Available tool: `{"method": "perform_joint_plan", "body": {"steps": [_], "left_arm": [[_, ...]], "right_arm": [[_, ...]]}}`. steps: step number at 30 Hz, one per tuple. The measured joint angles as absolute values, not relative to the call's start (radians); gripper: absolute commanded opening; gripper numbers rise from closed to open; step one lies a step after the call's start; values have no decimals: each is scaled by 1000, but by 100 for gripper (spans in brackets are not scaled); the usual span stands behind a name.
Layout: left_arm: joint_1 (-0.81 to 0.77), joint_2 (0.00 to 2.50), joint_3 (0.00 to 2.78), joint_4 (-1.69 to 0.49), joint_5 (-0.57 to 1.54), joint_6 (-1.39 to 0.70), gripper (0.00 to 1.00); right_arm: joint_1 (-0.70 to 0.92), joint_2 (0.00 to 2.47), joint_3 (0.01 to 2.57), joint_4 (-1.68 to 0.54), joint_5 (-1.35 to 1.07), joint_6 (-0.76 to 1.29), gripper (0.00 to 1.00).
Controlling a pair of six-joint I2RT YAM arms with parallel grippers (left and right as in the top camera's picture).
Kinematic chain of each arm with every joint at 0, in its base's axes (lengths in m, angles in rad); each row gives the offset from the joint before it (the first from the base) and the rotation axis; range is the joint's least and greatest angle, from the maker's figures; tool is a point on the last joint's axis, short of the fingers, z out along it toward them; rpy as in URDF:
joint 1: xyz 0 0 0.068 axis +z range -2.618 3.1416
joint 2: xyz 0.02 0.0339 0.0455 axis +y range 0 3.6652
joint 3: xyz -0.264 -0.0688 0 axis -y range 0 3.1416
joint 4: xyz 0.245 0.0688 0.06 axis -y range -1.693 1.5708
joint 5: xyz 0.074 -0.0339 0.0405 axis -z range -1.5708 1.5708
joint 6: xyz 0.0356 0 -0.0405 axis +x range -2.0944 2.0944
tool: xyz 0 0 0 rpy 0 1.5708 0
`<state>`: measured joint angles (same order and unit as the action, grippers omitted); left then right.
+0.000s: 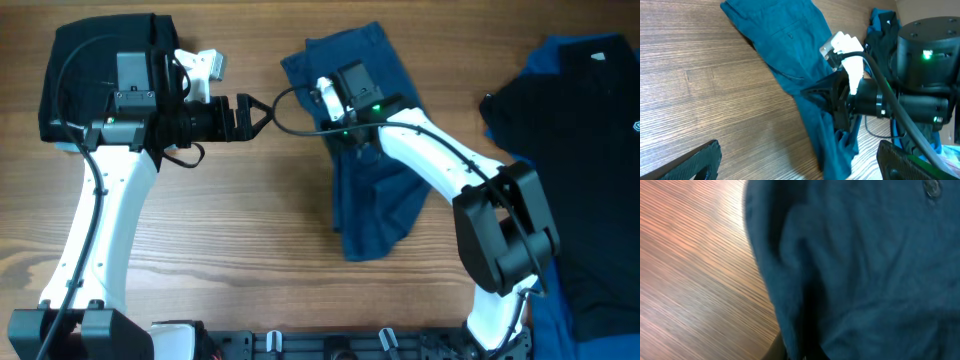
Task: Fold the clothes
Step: 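Drag the blue shorts left onto the table center with the right gripper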
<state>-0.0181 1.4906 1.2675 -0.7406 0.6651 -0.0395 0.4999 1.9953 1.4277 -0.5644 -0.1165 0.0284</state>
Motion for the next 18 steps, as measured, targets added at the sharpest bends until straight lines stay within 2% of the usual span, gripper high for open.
{"method": "perform_joint_plan", "body": {"steps": [10, 18], "left_arm": [[-18, 1491, 1267, -741, 665, -39, 100], [-19, 1491, 1267, -740, 665, -39, 100]], "right_arm": [[429, 1995, 1412, -807, -202, -208, 4], [429, 1995, 1326, -1035, -202, -237, 4]]}}
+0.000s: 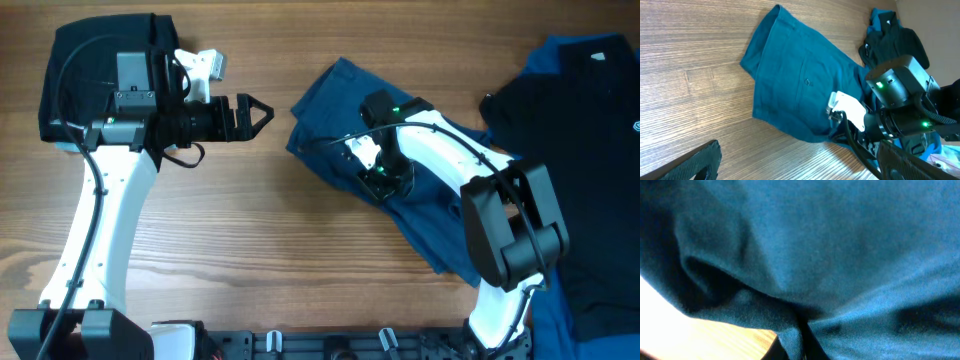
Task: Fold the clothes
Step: 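Drag the blue shorts left onto the table center with the right gripper, then grasp the shorts' left edge with the left gripper and pull left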
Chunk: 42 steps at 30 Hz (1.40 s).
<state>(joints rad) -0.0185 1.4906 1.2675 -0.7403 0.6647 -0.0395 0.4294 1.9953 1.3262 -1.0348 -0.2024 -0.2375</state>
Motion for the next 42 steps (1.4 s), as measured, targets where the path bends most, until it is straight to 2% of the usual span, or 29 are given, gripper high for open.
{"method": "perform_joint_plan", "body": {"steps": [1, 3, 4, 5, 6, 8, 13, 18, 21, 26, 31, 36, 42], "left_arm": [[-18, 1491, 1267, -741, 665, -39, 100], [-19, 1491, 1267, -741, 665, -39, 100], [-19, 1491, 1267, -741, 665, -39, 100], [-18, 1491, 1267, -741, 665, -39, 100], [-19, 1491, 1267, -740, 665, -39, 100], [-19, 1491, 1267, -741, 665, -39, 100], [-18, 1491, 1267, -740, 665, -39, 100], [-18, 1491, 1267, -736, 665, -39, 100], [-18, 1491, 1267, -609, 670, -41, 100], [-33, 1494, 1268, -555, 706, -19, 100], [-183, 1617, 1271, -454, 698, 22, 100], [-312, 1833, 1272, -330, 569, 27, 100], [-345, 2012, 1272, -268, 511, 28, 100]], "right_arm": [[429, 1995, 1326, -1051, -202, -237, 9], [429, 1995, 1326, -1102, -202, -235, 29], [429, 1995, 1326, -1121, -203, -224, 42], [429, 1995, 1325, -1130, -202, -223, 69], [429, 1995, 1325, -1137, -203, -216, 87], [429, 1995, 1328, -1147, -222, -211, 96], [430, 1968, 1380, -1153, -255, -200, 100], [361, 1804, 1400, -1110, -274, -112, 100], [203, 1693, 1412, -1070, -282, -43, 100], [-61, 1653, 1418, -1056, -283, 47, 100], [-206, 1653, 1417, -1015, -284, 149, 100], [-211, 1653, 1417, -933, -284, 168, 100], [-212, 1653, 1417, -892, -284, 173, 100]]}}
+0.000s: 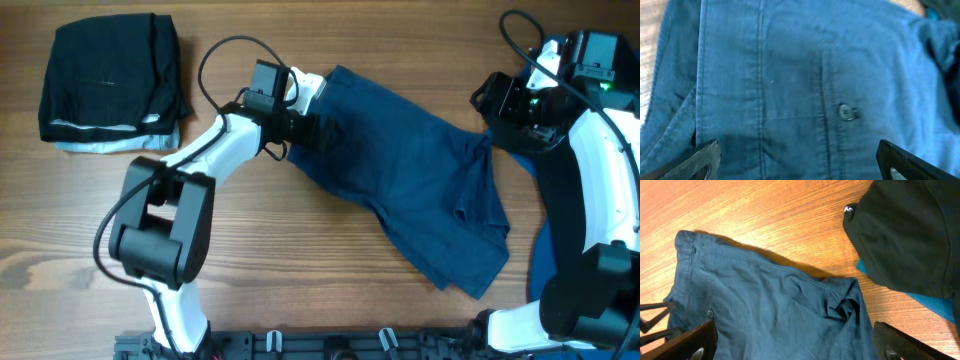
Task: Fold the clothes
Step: 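Grasp the shorts' left edge with the left gripper and pull left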
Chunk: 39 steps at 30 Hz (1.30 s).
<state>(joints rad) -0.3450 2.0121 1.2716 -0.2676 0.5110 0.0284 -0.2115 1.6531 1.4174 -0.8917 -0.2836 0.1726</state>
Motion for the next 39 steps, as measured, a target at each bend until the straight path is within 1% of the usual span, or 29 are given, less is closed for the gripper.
{"method": "perform_joint_plan", "body": {"steps": [3, 4, 5, 6, 7, 12, 14, 15, 17, 27, 28, 29, 30, 31, 37, 39], "left_arm": [[-345, 2033, 1272, -272, 504, 28, 100], [-345, 2036, 1272, -277, 498, 28, 89], [-345, 2036, 1272, -280, 496, 28, 60], [-345, 2036, 1272, -282, 495, 24, 47], [-345, 2036, 1272, -288, 492, 29, 43], [-346, 2037, 1272, -307, 471, 40, 46], [-352, 2038, 1272, -311, 411, 31, 49], [-356, 2042, 1272, -318, 369, 20, 48], [-362, 2047, 1277, -336, 320, 9, 43], [-371, 2035, 1316, -538, 102, -165, 39], [-371, 2033, 1319, -562, 92, -184, 31], [-368, 2030, 1320, -593, 79, -212, 20], [-366, 2027, 1321, -615, 72, -234, 6], [-360, 2026, 1321, -640, 65, -252, 4], [-354, 2011, 1314, -626, 49, -280, 4], [-354, 1990, 1314, -530, 49, -279, 9]], "right_arm": [[-211, 1653, 1417, -891, -284, 173, 100], [-211, 1653, 1417, -890, -284, 173, 100], [-211, 1653, 1417, -889, -284, 173, 100], [-211, 1653, 1417, -889, -284, 173, 100], [-212, 1653, 1417, -889, -284, 173, 100], [-212, 1653, 1417, -888, -284, 173, 100], [-211, 1653, 1417, -888, -284, 173, 100], [-212, 1653, 1417, -888, -284, 173, 100], [-211, 1653, 1417, -888, -284, 173, 100], [-212, 1653, 1417, -888, -284, 176, 100], [-211, 1653, 1417, -888, -284, 176, 100], [-211, 1653, 1417, -888, -284, 176, 100], [-211, 1653, 1417, -888, -284, 176, 100], [-212, 1653, 1417, -888, -284, 176, 100], [-211, 1653, 1417, -888, -284, 176, 100], [-211, 1653, 1417, -888, -284, 176, 100]]}}
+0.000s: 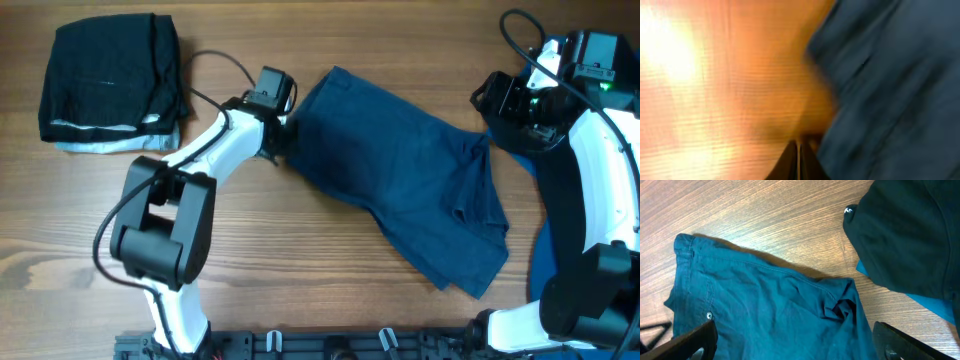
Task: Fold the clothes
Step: 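Grasp the shorts' left edge with the left gripper and pull left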
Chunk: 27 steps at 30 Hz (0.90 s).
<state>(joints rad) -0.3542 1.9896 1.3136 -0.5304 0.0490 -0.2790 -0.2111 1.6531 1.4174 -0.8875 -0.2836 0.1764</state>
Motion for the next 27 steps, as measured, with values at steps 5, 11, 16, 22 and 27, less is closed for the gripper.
{"method": "perform_joint_plan", "body": {"steps": [5, 11, 16, 22, 27], "left_arm": [[-354, 1942, 1323, -375, 49, -231, 68], [-354, 2043, 1323, -288, 105, -139, 74], [-354, 2091, 1328, -252, 161, -86, 36], [-353, 2094, 1343, -354, 155, -68, 11], [-353, 2057, 1364, -611, 48, -193, 24]], "right_arm": [[-211, 1653, 1417, -888, -284, 179, 100], [-211, 1653, 1417, -887, -284, 179, 100], [-212, 1653, 1417, -885, -284, 179, 100], [-211, 1653, 1417, -885, -284, 179, 100], [-211, 1653, 1417, -885, -284, 179, 100]]}}
